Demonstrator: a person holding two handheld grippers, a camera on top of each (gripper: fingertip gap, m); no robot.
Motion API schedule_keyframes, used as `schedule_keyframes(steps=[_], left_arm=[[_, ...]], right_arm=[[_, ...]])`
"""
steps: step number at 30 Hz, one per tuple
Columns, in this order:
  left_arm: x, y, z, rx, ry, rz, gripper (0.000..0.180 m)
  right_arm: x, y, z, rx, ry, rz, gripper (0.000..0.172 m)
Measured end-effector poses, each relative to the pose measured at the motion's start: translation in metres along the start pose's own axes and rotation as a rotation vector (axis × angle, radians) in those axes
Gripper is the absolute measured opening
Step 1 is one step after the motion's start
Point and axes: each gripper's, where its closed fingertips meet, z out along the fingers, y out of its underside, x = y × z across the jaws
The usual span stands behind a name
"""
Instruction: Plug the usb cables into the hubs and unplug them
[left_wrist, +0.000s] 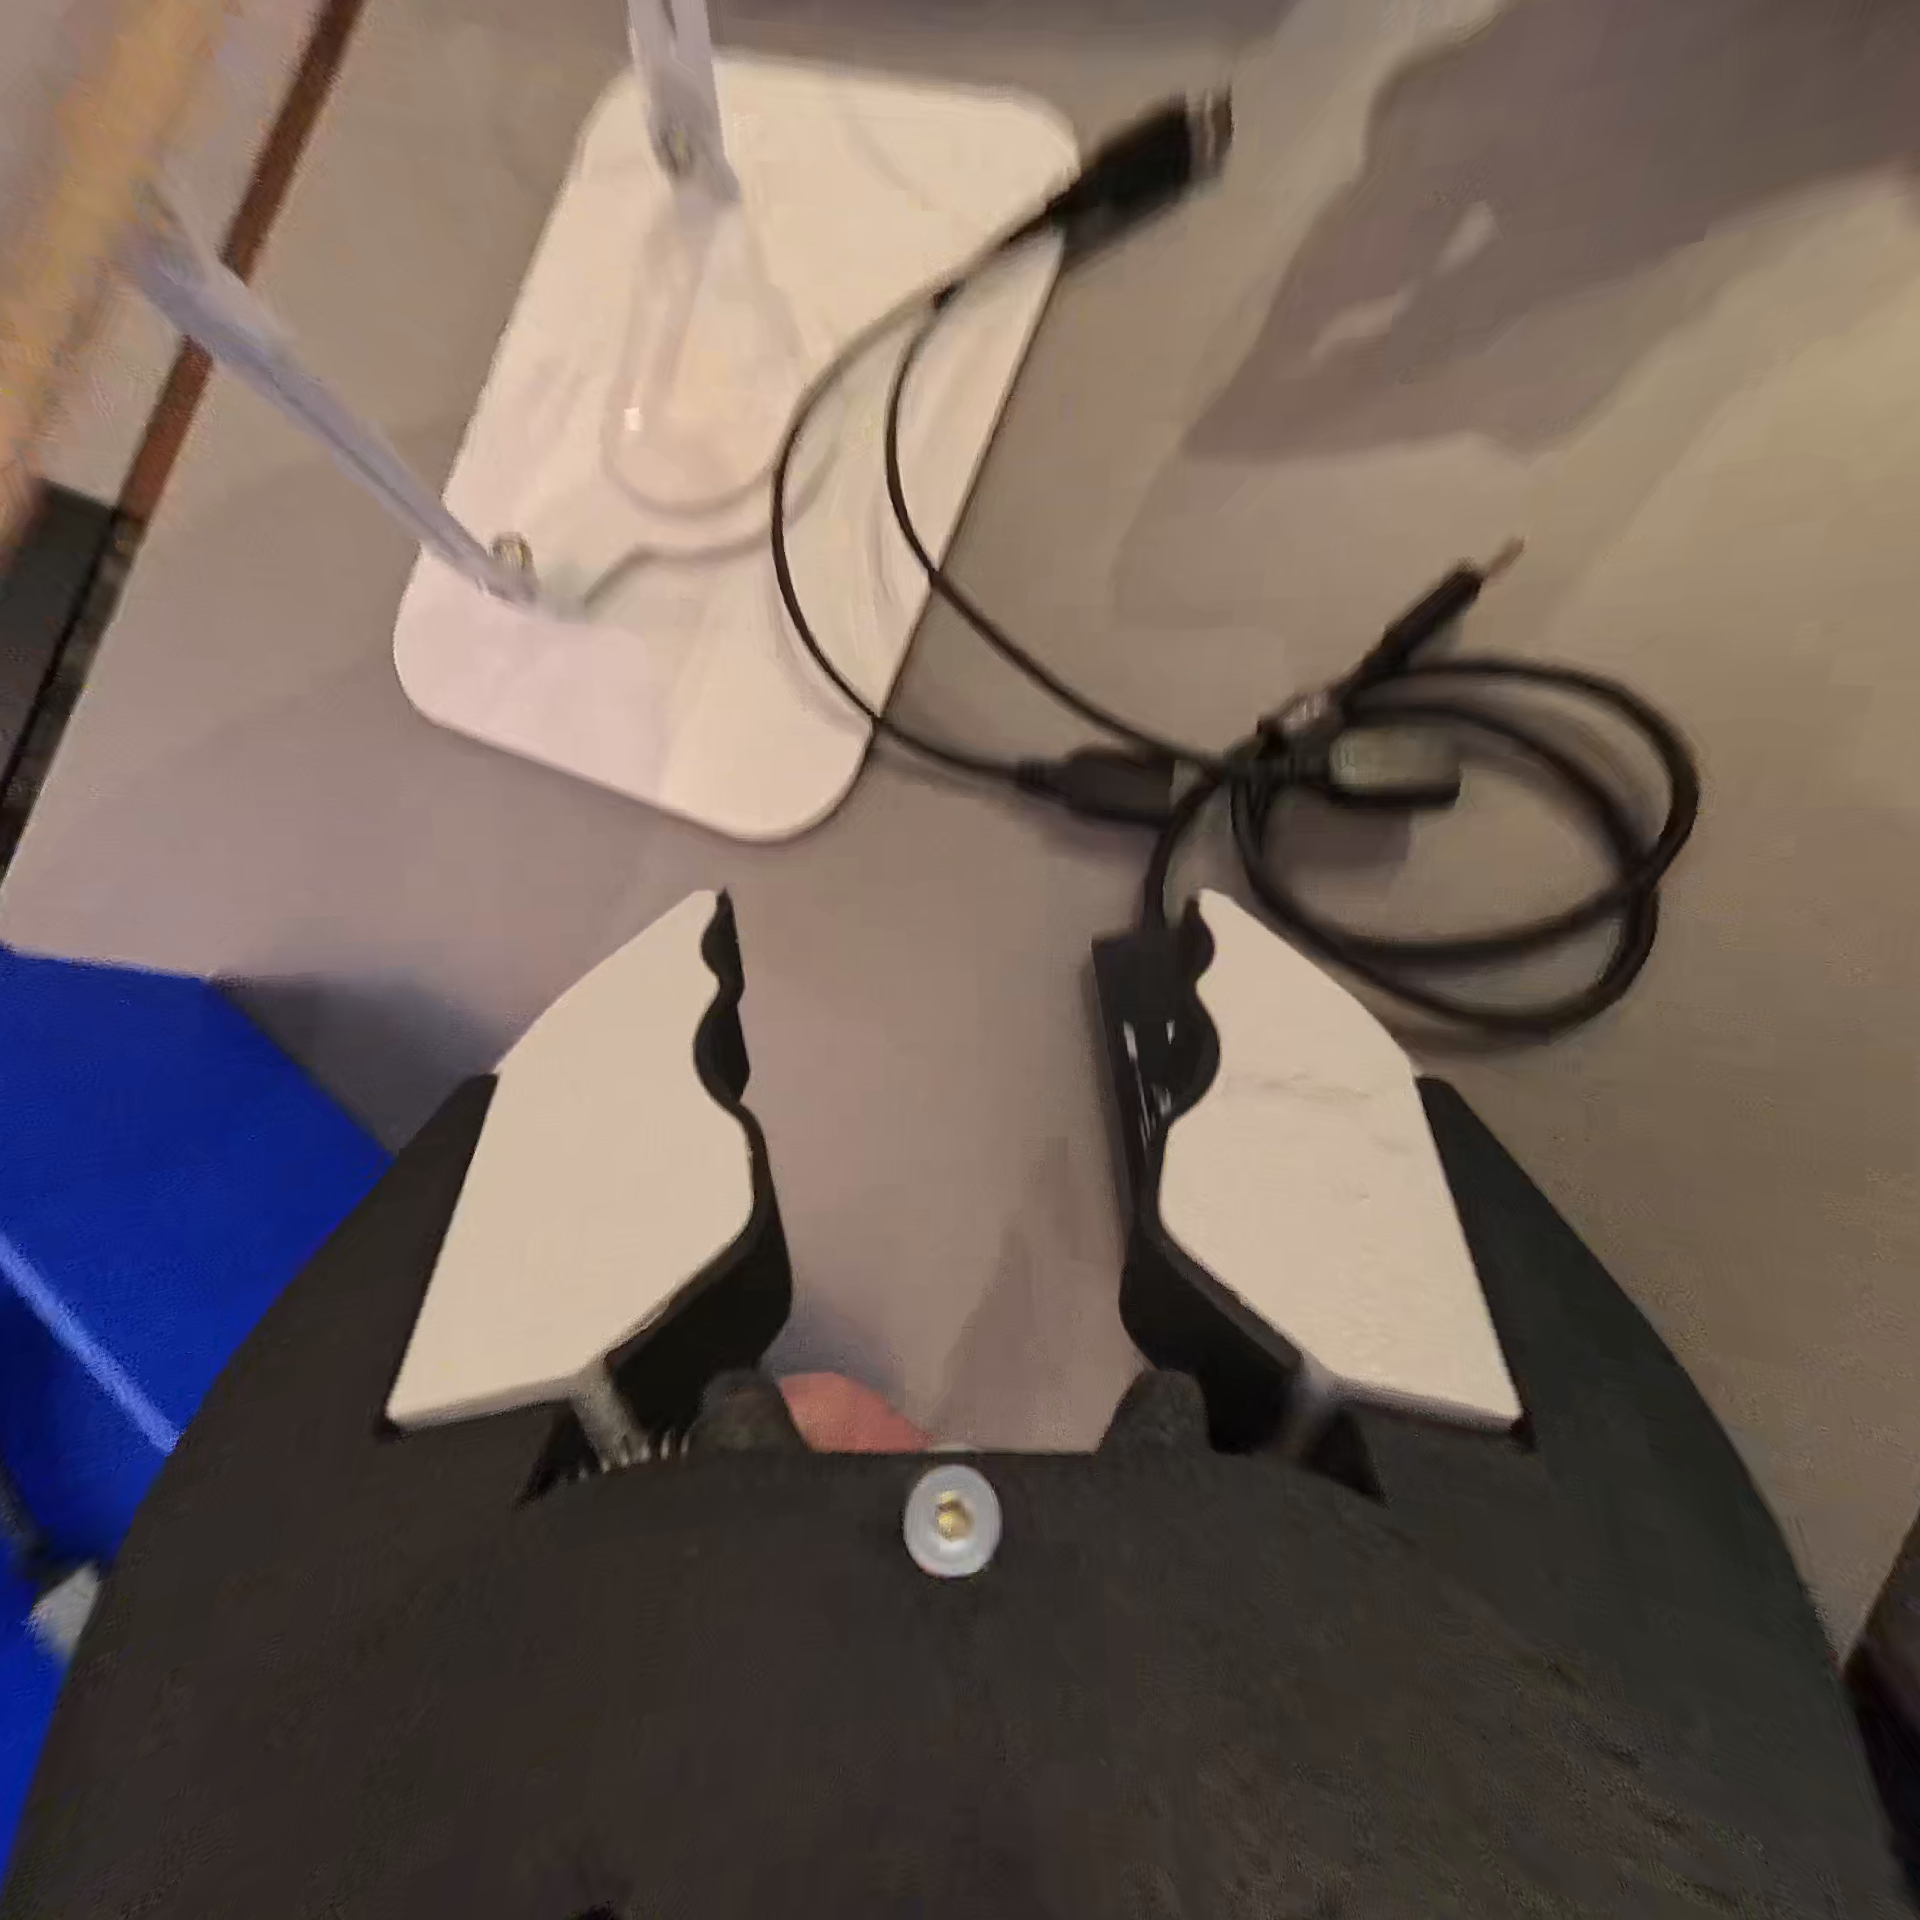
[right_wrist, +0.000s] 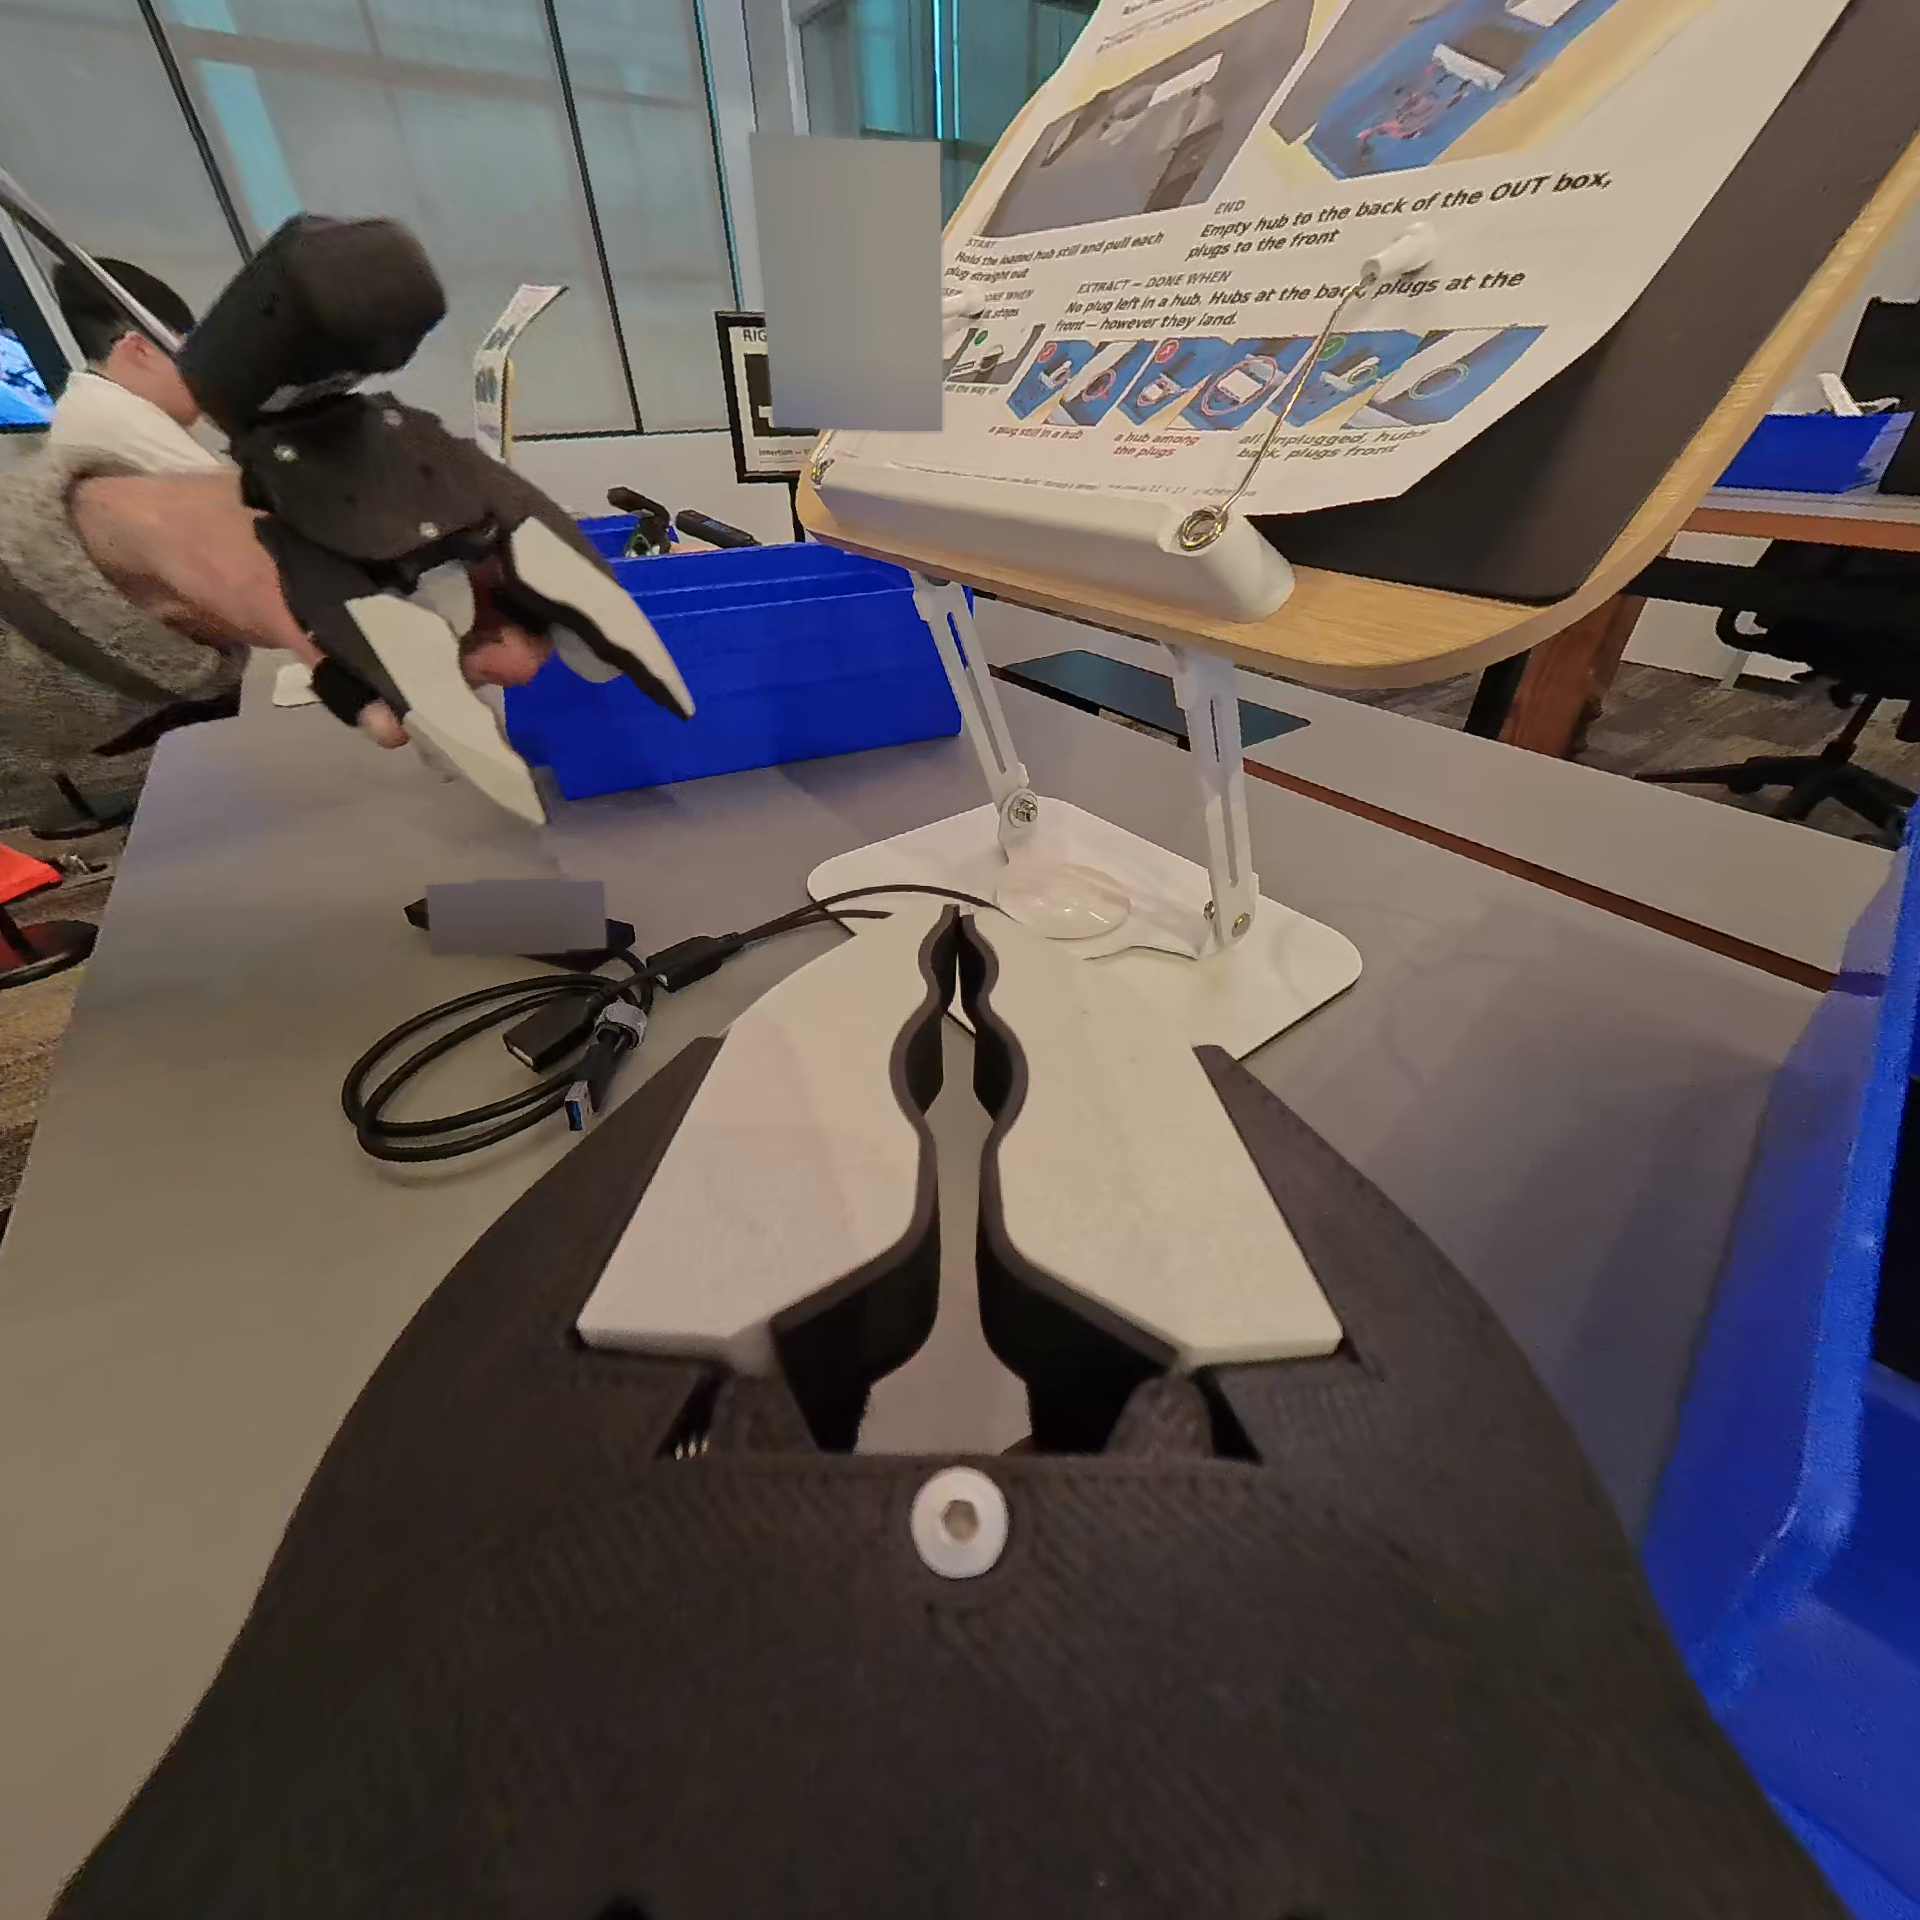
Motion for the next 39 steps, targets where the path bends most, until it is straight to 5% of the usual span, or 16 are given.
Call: schedule_keyframes(steps=[8, 14, 19, 31, 39], left_arm=[[0.051, 0.062, 0.024, -0.248, -0.019, 0.0, 0.07], [0.06, 0.053, 0.036, -0.22, 0.077, -0.108, 0.036], [0.061, 0.052, 0.037, -0.211, 0.127, -0.109, 0.033], [0.062, 0.014, 0.005, 0.275, 0.34, -0.303, 0.032], [0.056, -0.002, -0.024, 0.47, 0.412, -0.322, 0.032]], right_arm=[[-0.002, -0.002, -0.001, 0.007, -0.003, -0.01, 0.0], [-0.003, -0.006, -0.003, 0.023, -0.005, -0.006, 0.0], [-0.005, -0.009, -0.004, 0.038, -0.014, -0.005, 0.0], [-0.046, 0.002, 0.011, -0.014, -0.221, 0.01, 0.0], [-0.046, 0.018, 0.017, -0.099, -0.2, -0.032, 0.0]])
